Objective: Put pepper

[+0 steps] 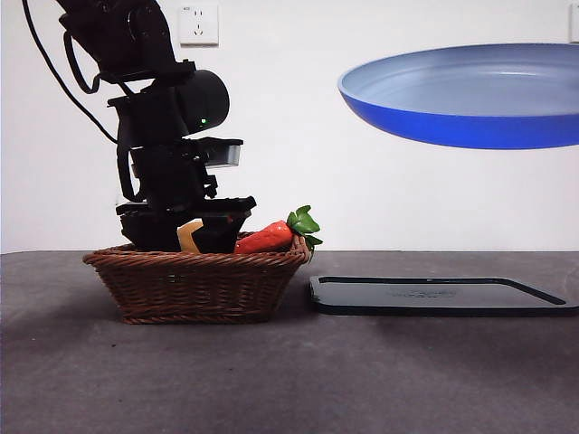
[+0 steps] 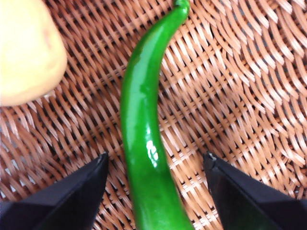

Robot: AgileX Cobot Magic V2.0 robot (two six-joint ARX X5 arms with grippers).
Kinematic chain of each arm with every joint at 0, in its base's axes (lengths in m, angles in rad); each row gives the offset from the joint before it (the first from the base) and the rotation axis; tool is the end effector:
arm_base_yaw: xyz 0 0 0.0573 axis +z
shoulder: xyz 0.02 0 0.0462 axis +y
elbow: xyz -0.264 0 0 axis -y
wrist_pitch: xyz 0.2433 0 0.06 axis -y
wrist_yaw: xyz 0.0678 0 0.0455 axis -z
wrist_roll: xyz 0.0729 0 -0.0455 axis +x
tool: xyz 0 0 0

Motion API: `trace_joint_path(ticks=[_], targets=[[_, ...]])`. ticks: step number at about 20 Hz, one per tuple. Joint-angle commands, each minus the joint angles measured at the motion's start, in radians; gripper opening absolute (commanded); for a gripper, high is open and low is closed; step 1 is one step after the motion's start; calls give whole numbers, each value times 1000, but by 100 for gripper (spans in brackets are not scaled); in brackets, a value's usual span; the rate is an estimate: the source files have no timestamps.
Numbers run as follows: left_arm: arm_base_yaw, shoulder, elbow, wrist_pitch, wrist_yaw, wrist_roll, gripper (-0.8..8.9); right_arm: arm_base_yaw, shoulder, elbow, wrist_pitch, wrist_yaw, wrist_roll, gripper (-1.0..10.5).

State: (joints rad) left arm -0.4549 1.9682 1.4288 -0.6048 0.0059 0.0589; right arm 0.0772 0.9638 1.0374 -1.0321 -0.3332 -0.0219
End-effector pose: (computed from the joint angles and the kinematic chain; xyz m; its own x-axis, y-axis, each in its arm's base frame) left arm 0.3771 -0.1849 0.1454 0.3691 -0.1871 -0.9104 0.4889 0.8721 0.0190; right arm 0.1838 0.0381 0.2862 0.5163 0.3680 -0.7733 -0.2781 0.9261 0.2550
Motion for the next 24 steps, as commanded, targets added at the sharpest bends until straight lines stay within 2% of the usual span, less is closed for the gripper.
trace_joint_path(ticks=[1,4,9,15,22,24], targets=[[-11,23,19,12,-5,-3,311,0,5,23,11,-6,6,3],[-11,23,19,7,-5,-5,221,0,5,23,11,-6,4,3],[-10,23,19,7,-5,-33,142,0,5,23,11,-6,-2,3],[-8,-16,19,0,-5,-33,137,0,5,23,12,-6,-2,3],[-11,-213,19,-64,6,-33,138,1,62,23,32,-6,18,3],[-23,-289,19,-95,70,-34,138,3,119,23,60,-10,38,3]])
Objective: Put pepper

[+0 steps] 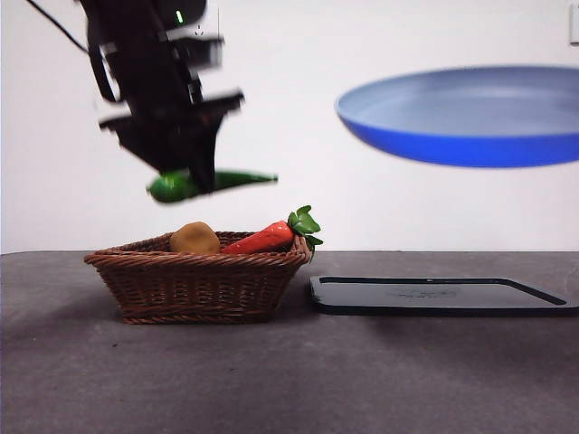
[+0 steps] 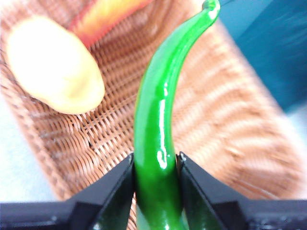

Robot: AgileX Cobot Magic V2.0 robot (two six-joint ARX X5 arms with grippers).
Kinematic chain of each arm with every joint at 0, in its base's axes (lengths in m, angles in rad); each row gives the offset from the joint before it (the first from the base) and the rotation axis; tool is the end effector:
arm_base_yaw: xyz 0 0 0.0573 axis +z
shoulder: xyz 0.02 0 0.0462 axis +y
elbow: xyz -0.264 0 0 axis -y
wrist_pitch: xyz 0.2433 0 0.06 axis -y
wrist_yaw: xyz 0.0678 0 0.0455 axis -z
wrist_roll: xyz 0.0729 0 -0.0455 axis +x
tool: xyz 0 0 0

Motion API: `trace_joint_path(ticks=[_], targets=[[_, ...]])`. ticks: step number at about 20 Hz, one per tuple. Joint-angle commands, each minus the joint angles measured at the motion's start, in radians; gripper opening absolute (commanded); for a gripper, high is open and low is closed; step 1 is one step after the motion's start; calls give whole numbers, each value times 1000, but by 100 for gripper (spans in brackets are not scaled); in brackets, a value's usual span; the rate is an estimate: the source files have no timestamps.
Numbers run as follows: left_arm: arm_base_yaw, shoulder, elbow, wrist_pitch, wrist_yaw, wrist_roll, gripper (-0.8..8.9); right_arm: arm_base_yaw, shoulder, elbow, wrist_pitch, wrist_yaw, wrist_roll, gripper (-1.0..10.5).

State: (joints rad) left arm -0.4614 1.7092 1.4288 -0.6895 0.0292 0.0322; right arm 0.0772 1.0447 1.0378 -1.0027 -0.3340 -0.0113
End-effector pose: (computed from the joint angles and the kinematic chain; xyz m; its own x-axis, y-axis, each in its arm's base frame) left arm 0.3450 -0.1739 0.2393 0.4930 -0.2777 -0.8245 0.4833 0.8754 -0.0059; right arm 0.2014 0.0396 0.2744 0.4760 0.3656 -0.7998 -0.2563 0.9277 0.2715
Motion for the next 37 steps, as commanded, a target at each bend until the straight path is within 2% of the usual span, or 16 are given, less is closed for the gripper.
trace_joint_path(ticks=[1,5,7,10,13,19,21,24,30,37], targets=[[-24,-64,19,-20,89,-13,138,3,72,22,52,-9,47,3],[-89,-148,19,-34,264,-36,138,26,233,22,142,-89,121,3],[-142,-142,19,-45,313,-40,138,51,308,22,177,-114,156,3],[-222,-111,19,-37,304,-31,138,104,377,22,201,-113,183,3],[-275,-46,19,-33,230,-1,138,147,386,22,230,-114,208,3],[-296,70,19,-2,207,-2,140,160,386,22,227,-136,216,3],[-297,71,19,16,207,-2,144,160,386,22,225,-161,216,3],[-301,71,19,22,207,-3,216,160,386,22,225,-163,213,3],[-305,57,19,9,211,-16,242,159,386,22,223,-162,212,3],[-305,-100,19,-38,211,-28,249,158,386,22,208,-163,213,3]])
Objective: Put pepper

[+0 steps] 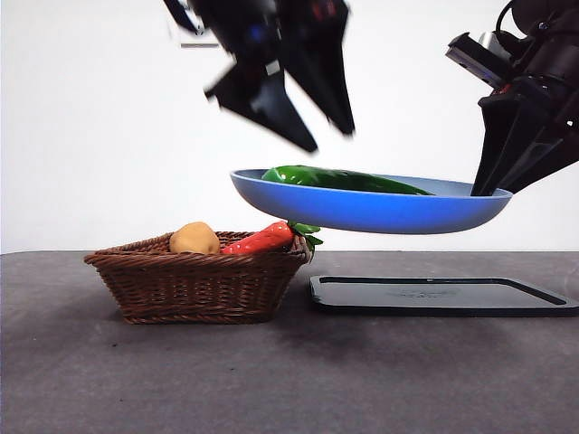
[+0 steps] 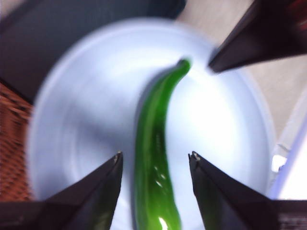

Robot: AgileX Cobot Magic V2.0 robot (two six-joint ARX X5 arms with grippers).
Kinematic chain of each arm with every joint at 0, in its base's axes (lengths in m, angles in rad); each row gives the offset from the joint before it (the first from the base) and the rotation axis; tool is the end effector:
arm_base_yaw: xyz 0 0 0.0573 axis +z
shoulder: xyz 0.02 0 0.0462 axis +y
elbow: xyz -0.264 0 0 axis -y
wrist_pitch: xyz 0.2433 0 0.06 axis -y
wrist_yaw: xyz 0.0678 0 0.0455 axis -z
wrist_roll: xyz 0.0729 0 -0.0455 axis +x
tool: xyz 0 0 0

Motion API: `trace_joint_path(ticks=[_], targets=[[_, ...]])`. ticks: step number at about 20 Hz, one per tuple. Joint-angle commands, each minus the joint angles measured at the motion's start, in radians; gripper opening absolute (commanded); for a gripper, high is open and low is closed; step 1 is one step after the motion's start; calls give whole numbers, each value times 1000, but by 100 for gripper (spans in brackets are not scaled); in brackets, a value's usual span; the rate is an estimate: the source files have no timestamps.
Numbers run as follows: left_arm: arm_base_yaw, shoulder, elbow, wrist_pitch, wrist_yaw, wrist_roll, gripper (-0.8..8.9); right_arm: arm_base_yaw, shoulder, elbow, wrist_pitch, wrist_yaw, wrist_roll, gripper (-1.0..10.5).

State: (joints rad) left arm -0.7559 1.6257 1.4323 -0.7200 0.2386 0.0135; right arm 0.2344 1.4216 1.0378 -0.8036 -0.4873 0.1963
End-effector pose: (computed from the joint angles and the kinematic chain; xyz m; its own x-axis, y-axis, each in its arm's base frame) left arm 0.2570 -0.2660 0.2695 0.2699 -0.5793 -0.7692 0.7793 0.6006 -0.1788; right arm 0.2627 0.0978 0.2065 0.2127 0.5322 -0.8195 -0.1924 0.8450 0.4989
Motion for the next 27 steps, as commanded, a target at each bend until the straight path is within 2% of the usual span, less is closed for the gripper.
trace_joint_path(ticks=[1,4,7,11,14,21,25,27], targets=[[-10,-49,16,-16,-1,-9,249,-3,9,22,10,-9,5,3],[-5,-150,16,-31,-3,-5,249,-35,9,22,29,-8,6,3],[11,-251,16,-40,-4,-2,247,-109,9,26,70,-7,24,3],[26,-357,16,-47,-7,-3,247,-221,40,35,180,-4,86,3],[26,-404,16,-48,-7,-3,247,-274,142,77,219,-4,117,3],[26,-421,16,-67,-10,-11,247,-287,389,169,288,0,129,3],[26,-421,16,-67,-13,-11,247,-287,438,170,307,52,124,3],[26,-421,16,-68,-29,-13,247,-288,441,170,307,51,118,3]])
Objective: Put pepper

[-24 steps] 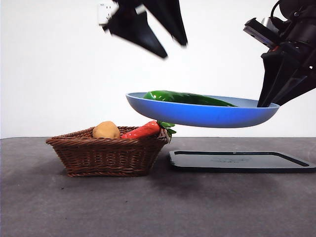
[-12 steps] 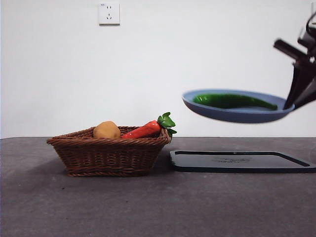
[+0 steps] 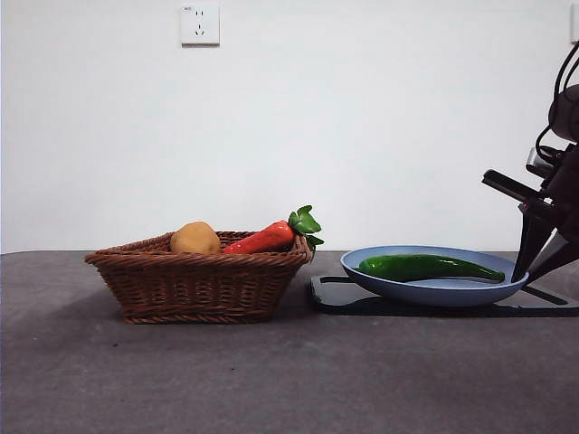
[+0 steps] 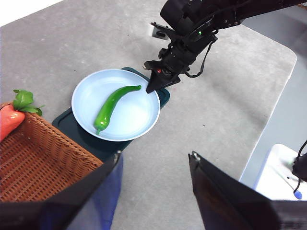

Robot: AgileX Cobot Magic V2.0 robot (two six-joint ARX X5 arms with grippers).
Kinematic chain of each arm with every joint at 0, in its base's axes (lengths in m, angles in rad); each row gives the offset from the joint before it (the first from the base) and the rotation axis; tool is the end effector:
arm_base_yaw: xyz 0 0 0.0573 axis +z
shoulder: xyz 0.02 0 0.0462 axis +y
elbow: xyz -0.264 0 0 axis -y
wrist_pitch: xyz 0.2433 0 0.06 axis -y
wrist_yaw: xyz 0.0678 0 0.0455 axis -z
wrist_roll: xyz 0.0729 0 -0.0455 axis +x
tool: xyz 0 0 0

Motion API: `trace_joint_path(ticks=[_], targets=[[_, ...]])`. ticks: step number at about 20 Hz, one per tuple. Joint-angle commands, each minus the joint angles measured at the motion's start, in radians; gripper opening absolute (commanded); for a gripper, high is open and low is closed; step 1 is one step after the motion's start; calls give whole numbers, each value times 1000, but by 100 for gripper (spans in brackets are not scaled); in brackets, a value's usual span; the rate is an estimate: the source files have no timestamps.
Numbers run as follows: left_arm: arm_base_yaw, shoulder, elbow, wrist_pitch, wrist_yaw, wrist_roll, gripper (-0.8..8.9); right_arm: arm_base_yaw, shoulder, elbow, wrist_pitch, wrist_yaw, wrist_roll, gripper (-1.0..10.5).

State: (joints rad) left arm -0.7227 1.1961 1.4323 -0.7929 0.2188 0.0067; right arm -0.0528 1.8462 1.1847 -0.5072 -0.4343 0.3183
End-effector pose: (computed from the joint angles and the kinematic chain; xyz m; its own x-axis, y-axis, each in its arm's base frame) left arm 0.1874 -0.1864 0.3910 0.4780 -0.7110 -0.5158 0.7865 0.6079 -0.1090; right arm 0.3741 0.0109 0.1322 0.3767 0.4015 -0.8348 0.1769 0.8535 0.4902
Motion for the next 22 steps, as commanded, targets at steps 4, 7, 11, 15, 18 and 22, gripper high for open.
trace_joint_path(ticks=[4,7,11,15,18,22], targets=[[-7,8,16,5,-10,-6,247,1,17,23,3,-6,-4,115],[-7,8,16,2,-10,-6,247,0,12,23,-1,-6,-5,203],[-7,8,16,-21,-10,-6,247,-6,-54,23,-27,-5,-21,209],[-7,8,16,-26,-12,-6,247,-6,-240,23,-107,-6,-66,209],[-7,8,16,-29,-12,-5,247,3,-430,23,-240,-14,-134,209],[-7,8,16,-32,-11,-3,247,63,-694,23,-433,-13,-211,207]])
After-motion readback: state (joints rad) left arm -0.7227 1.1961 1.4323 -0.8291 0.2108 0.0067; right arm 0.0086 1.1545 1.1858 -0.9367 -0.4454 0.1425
